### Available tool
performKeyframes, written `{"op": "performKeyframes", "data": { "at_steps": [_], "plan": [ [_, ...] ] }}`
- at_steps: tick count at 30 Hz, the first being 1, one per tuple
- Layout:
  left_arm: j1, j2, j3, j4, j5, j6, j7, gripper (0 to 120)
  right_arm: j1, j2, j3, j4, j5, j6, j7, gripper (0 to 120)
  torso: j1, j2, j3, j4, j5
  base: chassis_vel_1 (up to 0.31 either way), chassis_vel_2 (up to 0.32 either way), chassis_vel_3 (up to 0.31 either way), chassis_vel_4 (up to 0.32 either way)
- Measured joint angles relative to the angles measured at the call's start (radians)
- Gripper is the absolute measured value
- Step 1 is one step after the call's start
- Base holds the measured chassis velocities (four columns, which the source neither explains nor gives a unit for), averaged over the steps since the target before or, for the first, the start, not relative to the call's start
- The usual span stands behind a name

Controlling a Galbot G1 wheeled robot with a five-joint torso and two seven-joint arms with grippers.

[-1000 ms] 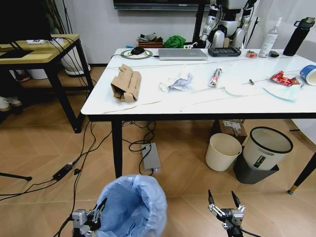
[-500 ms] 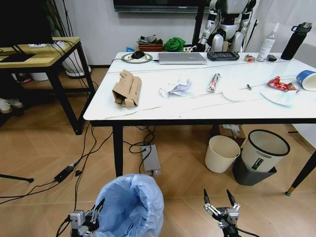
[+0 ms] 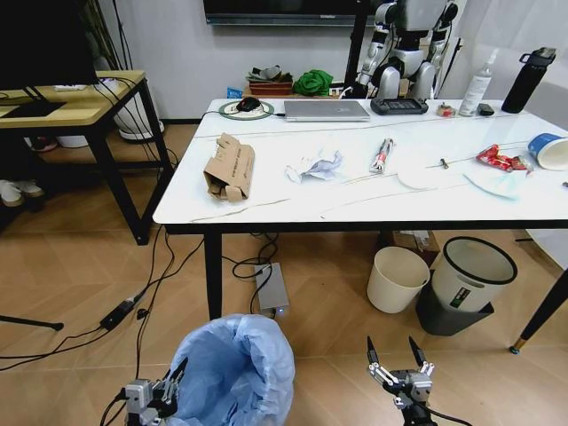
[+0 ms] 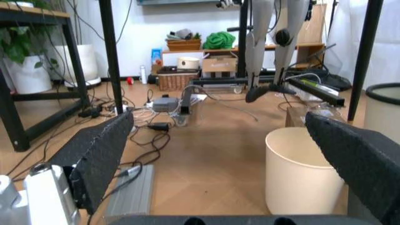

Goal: Pick up the trash bin and place the trash from the table into it.

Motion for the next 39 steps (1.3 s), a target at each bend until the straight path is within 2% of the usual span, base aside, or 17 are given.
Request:
{"op": "performKeyframes", "data": {
  "at_steps": [39],
  "plan": [
    [-0.004,-0.015,0.032,0.021,0.032,-0.005,0.004,0,-0.001,0.013,-0.018,0.005,-0.017,-0.001,0.0,100,0.064,0.165,0.1,0.0,0.0001,0.0,0.0,0.0,0.0]
  ]
}}
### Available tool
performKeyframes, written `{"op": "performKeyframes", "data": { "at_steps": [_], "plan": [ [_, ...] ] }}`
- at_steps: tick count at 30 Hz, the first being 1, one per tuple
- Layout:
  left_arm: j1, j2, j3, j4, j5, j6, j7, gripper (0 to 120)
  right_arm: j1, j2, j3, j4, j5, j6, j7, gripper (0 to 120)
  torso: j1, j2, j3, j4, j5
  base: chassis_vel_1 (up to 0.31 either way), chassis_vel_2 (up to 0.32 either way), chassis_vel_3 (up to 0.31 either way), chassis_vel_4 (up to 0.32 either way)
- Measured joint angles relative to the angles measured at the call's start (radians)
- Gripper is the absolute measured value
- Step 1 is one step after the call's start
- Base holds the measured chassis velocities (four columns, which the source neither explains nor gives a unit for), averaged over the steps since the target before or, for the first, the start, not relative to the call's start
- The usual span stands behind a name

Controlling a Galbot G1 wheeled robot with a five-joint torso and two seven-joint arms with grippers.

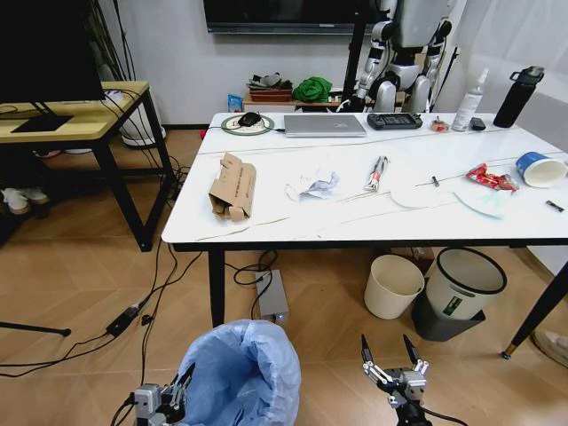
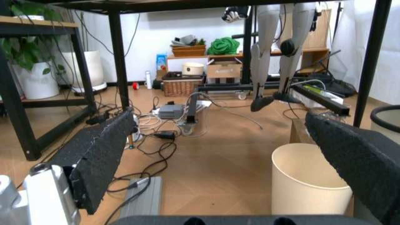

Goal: Pick up the trash bin and place the trash from the table into it.

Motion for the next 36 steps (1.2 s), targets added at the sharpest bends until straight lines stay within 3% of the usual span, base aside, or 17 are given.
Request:
{"op": "performKeyframes", "data": {
  "at_steps": [36],
  "plan": [
    [-0.008,-0.003,0.0,0.0,0.005,0.005,0.001,0,0.011,0.0,-0.003,-0.014,0.006,-0.001,0.001,100,0.067,0.161,0.094,0.0,0.0,0.0,0.0,0.0,0.0]
  ]
}}
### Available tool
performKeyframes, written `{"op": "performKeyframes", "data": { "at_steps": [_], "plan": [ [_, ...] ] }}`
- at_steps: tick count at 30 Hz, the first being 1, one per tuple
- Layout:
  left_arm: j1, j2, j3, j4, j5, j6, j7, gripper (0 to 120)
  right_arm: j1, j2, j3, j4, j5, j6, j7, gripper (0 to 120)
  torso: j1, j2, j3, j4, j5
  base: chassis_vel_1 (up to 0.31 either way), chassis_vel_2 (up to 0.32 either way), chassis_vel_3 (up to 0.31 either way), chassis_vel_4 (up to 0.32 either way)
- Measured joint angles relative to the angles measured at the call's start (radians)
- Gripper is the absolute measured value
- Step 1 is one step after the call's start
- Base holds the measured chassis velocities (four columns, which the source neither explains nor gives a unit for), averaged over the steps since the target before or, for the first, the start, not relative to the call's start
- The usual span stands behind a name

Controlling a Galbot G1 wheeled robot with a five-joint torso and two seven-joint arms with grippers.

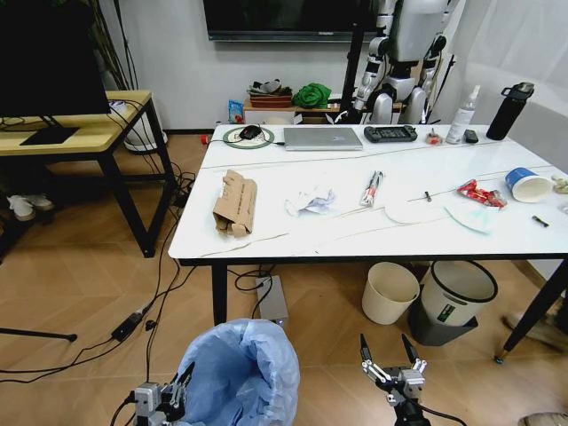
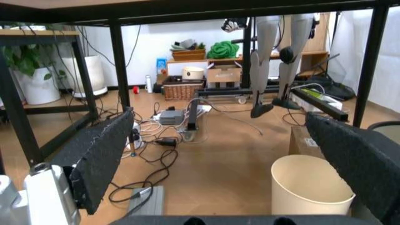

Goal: Pick up the trash bin and place the trash from the table into it.

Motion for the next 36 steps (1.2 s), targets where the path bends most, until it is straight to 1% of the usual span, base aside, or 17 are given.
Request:
{"op": "performKeyframes", "data": {
  "at_steps": [2,11,14,17,28,30,32,36],
  "plan": [
    [0.0,0.0,0.0,0.0,0.0,0.0,0.0,0,0.0,0.0,0.0,0.0,0.0,0.0,0.0,100,0.002,0.004,0.002,0.0,0.0,0.0,0.0,0.0,0.0],
    [0.0,0.0,-0.002,-0.003,0.003,0.0,0.0,0,-0.001,0.0,-0.001,0.001,0.001,0.001,0.0,100,0.019,0.046,0.027,0.0,0.0,0.0,0.0,0.0,0.0],
    [0.0,0.0,-0.002,-0.003,0.003,0.0,0.0,0,-0.001,0.0,-0.001,0.001,0.001,0.001,0.0,100,0.021,0.051,0.03,0.0,0.0,0.0,0.0,0.0,0.0],
    [-0.002,0.0,-0.001,-0.003,0.003,-0.001,0.003,0,-0.002,0.0,-0.001,0.001,0.001,0.002,0.0,100,0.032,0.074,0.042,0.0,0.0,0.0,0.0,0.0,0.0],
    [-0.003,0.001,0.0,-0.001,0.003,-0.002,0.007,0,-0.003,0.0,-0.001,0.002,0.0,0.002,0.0,100,0.045,0.105,0.06,0.0,0.0,0.0,0.0,0.0,0.0],
    [-0.004,0.002,0.002,0.0,0.002,-0.002,0.01,0,-0.005,0.0,-0.001,0.003,-0.001,0.003,0.0,100,0.053,0.125,0.072,0.0,0.0,0.0,0.0,0.0,0.0],
    [-0.004,0.003,0.003,0.0,0.002,-0.002,0.01,0,-0.005,0.0,-0.001,0.004,-0.001,0.003,0.0,100,0.056,0.13,0.075,0.0,0.0,0.0,0.0,0.0,0.0],
    [-0.004,0.007,0.006,-0.002,0.002,-0.002,0.014,0,-0.005,0.0,0.018,0.006,-0.001,0.004,-0.003,100,0.068,0.16,0.092,-0.0001,-0.0001,0.0,0.0,0.0,0.0]
  ]
}}
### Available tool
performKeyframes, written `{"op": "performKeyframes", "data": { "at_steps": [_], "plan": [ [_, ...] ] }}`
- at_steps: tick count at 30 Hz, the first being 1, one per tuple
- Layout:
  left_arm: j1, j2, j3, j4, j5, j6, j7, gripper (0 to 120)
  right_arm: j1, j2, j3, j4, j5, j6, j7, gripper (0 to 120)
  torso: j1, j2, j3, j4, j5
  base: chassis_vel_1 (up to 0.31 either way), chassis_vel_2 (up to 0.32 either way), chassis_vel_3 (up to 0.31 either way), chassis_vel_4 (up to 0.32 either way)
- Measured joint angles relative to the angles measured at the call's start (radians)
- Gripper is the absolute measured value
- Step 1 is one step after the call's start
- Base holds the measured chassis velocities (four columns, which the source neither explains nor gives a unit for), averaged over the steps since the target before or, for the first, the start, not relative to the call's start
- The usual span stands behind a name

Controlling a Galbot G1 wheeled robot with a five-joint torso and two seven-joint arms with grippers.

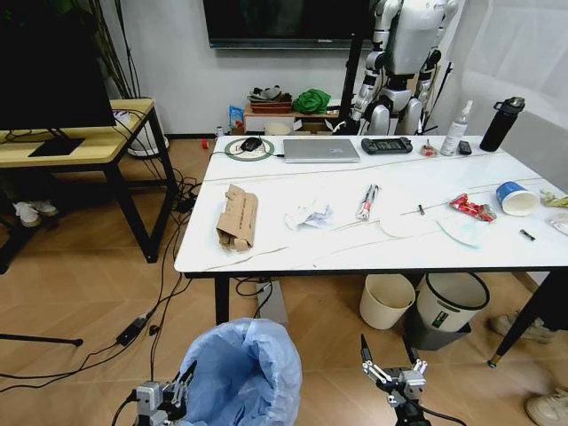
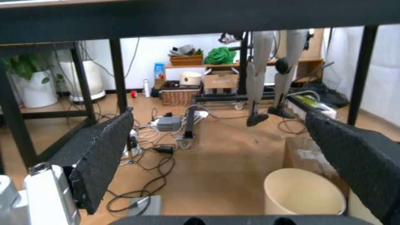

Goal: Pick up the trash bin and place the trash from the table into it.

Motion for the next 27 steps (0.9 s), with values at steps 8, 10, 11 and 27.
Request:
{"op": "performKeyframes", "data": {
  "at_steps": [8,10,11,27],
  "plan": [
    [-0.003,0.001,0.005,-0.001,0.001,0.001,0.001,0,0.001,0.0,0.013,0.002,0.002,0.001,-0.005,100,0.021,0.048,0.026,0.0,0.0001,0.0,0.0,0.0,0.0],
    [-0.004,0.001,0.005,0.0,0.001,0.001,0.001,0,0.001,0.0,0.016,0.002,0.002,0.001,-0.005,100,0.026,0.06,0.033,0.0,0.0001,0.0,0.0,0.0,0.0],
    [-0.005,0.0,0.004,0.0,0.001,0.001,0.001,0,0.003,0.0,0.02,-0.001,0.003,0.001,-0.005,100,0.03,0.067,0.037,0.0,0.0001,0.0,0.0,0.0,0.0],
    [-0.009,0.0,0.004,0.008,0.005,-0.002,0.007,0,-0.006,-0.044,0.064,-0.007,0.031,0.009,-0.008,100,0.064,0.143,0.079,0.0,0.0001,0.0,0.0,0.0,0.0]
  ]
}}
